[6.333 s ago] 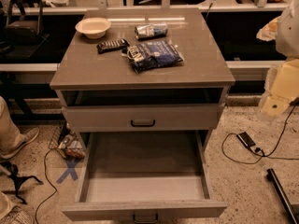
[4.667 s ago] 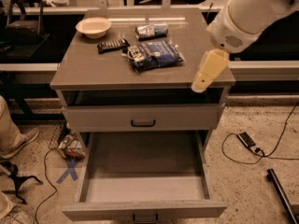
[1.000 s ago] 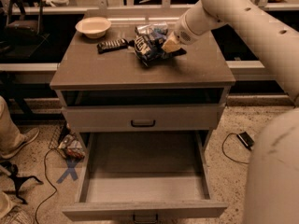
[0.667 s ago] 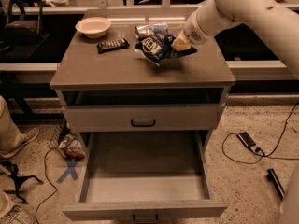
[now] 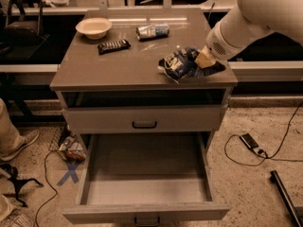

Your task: Place blue chip bag into middle drawer

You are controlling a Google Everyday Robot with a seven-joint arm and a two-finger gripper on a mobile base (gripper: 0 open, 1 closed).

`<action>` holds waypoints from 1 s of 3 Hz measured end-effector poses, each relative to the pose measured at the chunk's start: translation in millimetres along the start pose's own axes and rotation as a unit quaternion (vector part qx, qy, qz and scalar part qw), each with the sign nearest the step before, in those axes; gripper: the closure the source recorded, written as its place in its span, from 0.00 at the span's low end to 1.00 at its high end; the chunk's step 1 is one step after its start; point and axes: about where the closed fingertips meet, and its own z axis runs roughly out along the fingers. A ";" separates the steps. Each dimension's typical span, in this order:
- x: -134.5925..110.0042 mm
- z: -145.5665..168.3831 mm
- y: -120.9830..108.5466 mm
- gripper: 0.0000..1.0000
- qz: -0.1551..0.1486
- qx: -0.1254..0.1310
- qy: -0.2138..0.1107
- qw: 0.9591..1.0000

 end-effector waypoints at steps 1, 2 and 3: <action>45.4 -27.5 35.5 1.00 0.042 -0.013 0.067 0.997; 92.0 -53.8 68.0 1.00 0.082 -0.032 0.133 0.987; 131.0 -54.2 93.7 1.00 0.101 -0.067 0.193 0.974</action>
Offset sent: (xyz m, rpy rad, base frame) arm -0.1987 -0.0612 -0.0366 -0.1154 0.4408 -0.2810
